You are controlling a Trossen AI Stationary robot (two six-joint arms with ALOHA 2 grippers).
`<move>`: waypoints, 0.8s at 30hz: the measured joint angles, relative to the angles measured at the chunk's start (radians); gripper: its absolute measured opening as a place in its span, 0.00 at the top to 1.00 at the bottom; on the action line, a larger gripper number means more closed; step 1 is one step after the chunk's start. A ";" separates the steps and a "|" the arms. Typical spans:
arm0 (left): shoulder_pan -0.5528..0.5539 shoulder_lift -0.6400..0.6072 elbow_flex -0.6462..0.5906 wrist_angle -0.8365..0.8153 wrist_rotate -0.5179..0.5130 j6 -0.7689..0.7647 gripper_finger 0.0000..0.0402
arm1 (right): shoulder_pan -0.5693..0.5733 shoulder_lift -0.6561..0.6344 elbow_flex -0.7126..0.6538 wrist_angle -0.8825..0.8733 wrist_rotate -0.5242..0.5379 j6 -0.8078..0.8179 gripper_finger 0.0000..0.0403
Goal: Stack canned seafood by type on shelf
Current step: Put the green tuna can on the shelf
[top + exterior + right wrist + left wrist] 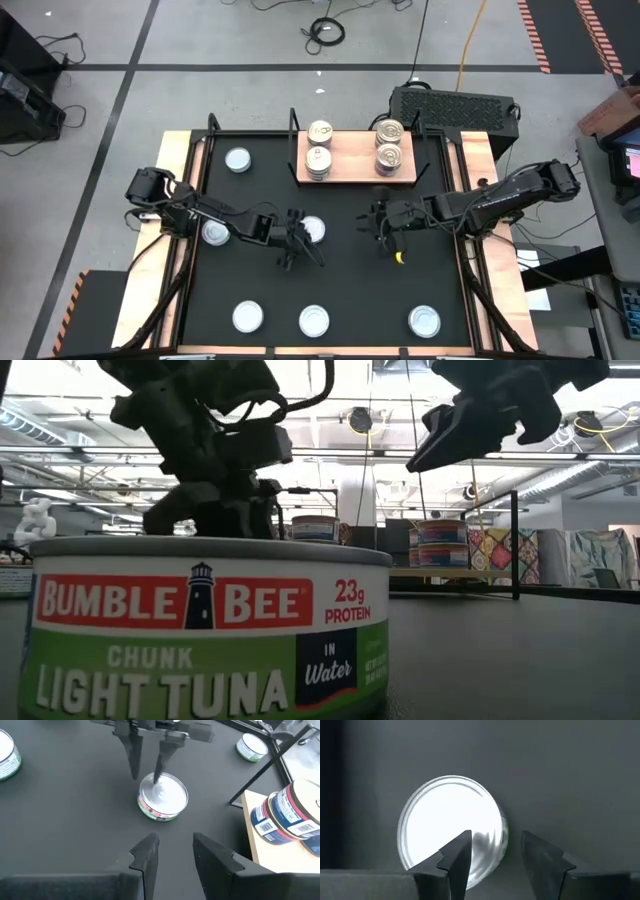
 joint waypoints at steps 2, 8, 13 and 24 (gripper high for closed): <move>0.000 0.014 0.000 0.005 -0.009 0.023 0.57 | 0.000 0.000 0.000 -0.001 -0.001 -0.001 0.71; -0.018 0.037 0.001 -0.002 -0.075 0.101 0.57 | 0.000 0.000 0.000 -0.003 -0.001 0.006 0.71; -0.046 0.056 0.002 0.004 -0.149 0.167 0.62 | 0.000 0.000 0.000 -0.005 -0.001 0.006 0.71; -0.065 0.057 0.002 0.003 -0.211 0.188 0.98 | 0.000 0.000 0.000 -0.006 -0.001 0.006 0.71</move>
